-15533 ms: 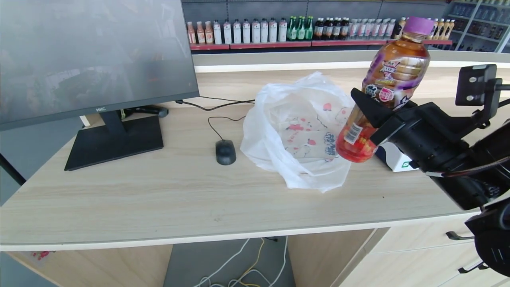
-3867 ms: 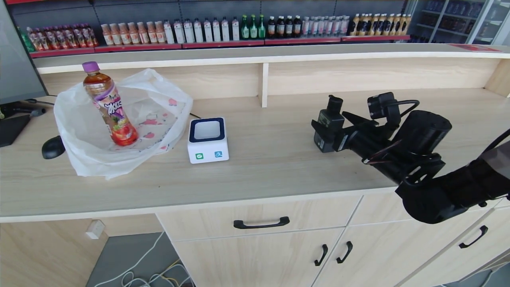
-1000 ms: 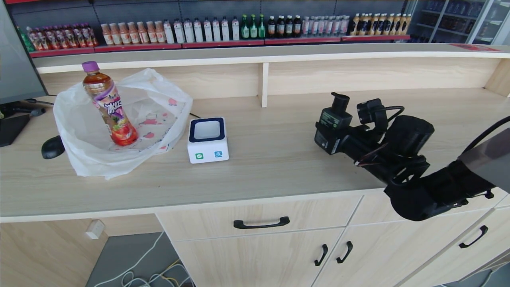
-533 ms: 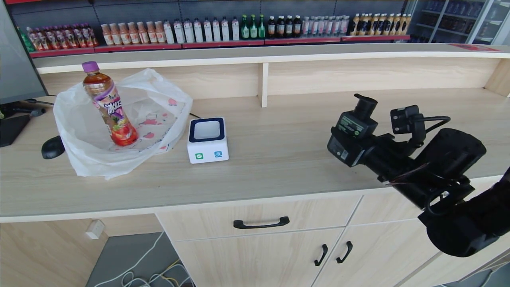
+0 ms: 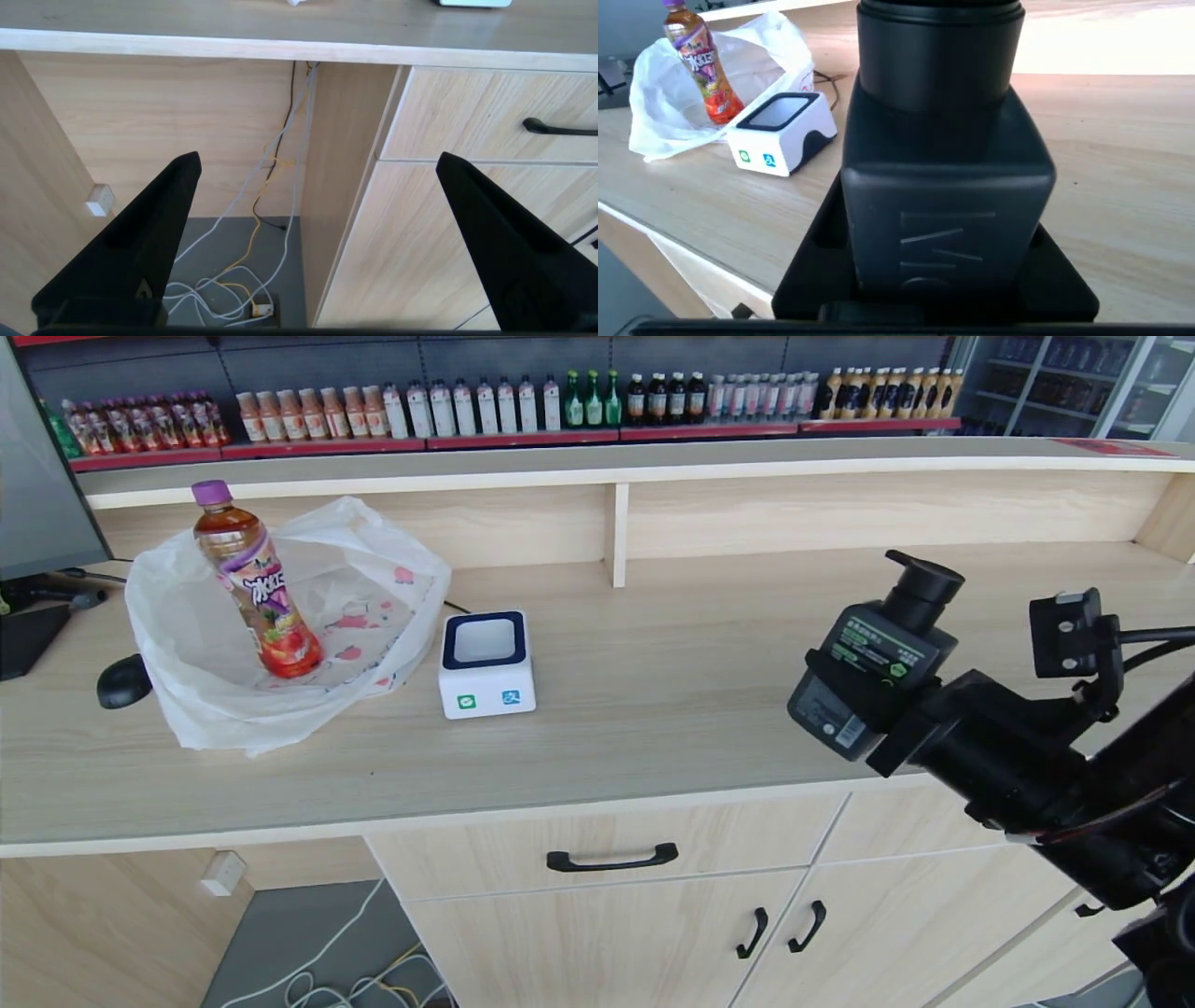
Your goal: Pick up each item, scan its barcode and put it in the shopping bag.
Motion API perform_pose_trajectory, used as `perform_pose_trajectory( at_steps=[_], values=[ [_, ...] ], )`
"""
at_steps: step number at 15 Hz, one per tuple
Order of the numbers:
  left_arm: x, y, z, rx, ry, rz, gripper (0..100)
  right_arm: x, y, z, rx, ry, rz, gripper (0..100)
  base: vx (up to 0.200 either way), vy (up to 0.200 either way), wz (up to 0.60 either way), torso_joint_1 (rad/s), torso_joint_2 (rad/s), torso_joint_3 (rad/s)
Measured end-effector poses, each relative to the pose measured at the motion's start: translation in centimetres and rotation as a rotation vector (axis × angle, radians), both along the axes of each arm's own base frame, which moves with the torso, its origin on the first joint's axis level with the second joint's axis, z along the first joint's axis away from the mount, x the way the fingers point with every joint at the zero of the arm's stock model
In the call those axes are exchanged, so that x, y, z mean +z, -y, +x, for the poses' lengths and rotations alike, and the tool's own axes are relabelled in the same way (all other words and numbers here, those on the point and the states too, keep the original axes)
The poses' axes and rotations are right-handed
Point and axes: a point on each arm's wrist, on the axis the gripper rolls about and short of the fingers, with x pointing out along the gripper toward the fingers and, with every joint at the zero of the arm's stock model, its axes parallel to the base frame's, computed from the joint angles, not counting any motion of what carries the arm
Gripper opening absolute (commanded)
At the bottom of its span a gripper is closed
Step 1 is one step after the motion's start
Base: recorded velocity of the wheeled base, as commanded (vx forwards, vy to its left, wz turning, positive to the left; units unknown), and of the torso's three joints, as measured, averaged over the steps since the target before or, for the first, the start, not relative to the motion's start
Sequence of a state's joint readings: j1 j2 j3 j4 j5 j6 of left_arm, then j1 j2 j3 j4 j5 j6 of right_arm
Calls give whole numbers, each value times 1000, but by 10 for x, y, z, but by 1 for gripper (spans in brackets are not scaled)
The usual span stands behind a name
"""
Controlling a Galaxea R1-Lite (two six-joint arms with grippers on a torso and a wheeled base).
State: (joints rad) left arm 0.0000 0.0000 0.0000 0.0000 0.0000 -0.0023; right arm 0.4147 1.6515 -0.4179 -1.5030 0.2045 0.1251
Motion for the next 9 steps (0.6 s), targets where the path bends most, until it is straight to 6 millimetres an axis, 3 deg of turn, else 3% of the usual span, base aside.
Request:
perform_pose_trajectory(
  at_steps=[4, 9],
  values=[
    [0, 0, 0, 0, 0, 0, 100, 12, -13, -34, 156, -48, 137, 0, 0, 0, 0, 0, 0, 0],
    [0, 0, 0, 0, 0, 0, 100, 23, -35, -52, 343, -108, 254, 0, 0, 0, 0, 0, 0, 0]
  ],
)
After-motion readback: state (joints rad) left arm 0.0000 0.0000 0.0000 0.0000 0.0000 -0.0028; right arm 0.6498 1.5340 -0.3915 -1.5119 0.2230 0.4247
